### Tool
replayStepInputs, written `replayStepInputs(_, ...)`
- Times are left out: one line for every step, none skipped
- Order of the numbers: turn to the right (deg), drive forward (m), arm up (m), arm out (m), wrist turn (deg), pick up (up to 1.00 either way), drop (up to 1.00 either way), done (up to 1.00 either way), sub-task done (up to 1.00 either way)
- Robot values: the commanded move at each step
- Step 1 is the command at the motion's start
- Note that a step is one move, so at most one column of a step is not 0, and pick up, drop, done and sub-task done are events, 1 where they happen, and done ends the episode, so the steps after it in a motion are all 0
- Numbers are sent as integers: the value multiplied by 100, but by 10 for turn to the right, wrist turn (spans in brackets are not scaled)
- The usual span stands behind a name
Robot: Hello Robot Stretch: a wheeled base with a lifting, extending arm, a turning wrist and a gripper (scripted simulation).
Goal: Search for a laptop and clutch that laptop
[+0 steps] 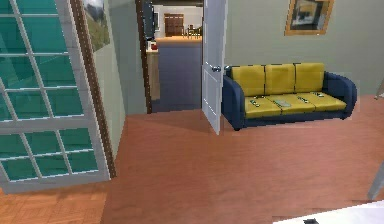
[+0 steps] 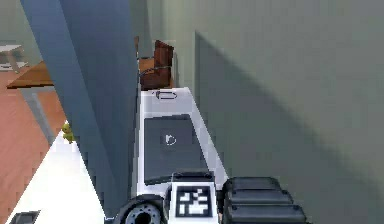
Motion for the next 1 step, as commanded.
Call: replayStepInputs(0,0,0,36,0,0,0,0,0)
